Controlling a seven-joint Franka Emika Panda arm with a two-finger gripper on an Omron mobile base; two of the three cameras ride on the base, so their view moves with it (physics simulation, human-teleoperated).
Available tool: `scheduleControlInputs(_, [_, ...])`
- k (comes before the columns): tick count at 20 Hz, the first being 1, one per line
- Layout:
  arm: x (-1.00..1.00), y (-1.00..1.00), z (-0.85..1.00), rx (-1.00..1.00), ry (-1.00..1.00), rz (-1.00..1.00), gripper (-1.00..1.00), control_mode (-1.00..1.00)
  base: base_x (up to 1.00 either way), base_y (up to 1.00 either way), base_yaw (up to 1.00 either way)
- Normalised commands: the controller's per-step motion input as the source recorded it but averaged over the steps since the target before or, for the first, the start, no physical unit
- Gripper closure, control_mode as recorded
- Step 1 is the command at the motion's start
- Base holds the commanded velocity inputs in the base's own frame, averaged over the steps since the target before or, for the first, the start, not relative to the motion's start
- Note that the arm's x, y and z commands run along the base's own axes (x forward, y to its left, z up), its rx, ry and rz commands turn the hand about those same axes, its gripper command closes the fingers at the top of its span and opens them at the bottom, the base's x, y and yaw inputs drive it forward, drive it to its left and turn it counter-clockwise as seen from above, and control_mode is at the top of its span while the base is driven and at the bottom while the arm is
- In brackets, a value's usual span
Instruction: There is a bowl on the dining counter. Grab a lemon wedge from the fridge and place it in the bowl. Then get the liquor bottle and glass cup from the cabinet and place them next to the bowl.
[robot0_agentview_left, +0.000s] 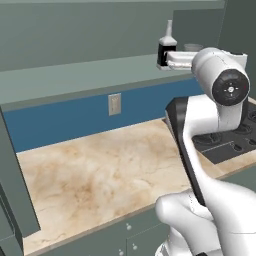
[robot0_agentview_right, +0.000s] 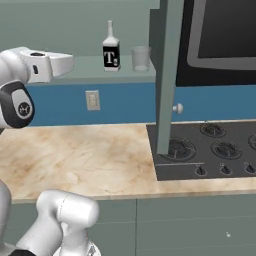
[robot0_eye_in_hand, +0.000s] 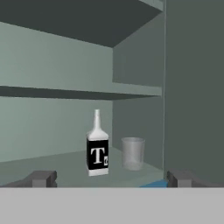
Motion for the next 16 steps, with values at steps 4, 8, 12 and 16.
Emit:
scheduleControlInputs(4, [0.01,-0.05,-0.06,0.0,-0.04,0.0,-1.0,-1.0,0.0,0.0,0.0])
scheduleControlInputs(8, [0.14,0.0,0.0,0.0,0.02,0.0,-1.0,-1.0,0.0,0.0,0.0])
scheduleControlInputs(12, [0.13,-0.01,0.0,0.0,0.02,0.0,-1.0,-1.0,0.0,0.0,0.0])
scheduleControlInputs(16, [0.07,0.0,0.0,0.0,0.05,0.0,-1.0,-1.0,0.0,0.0,0.0])
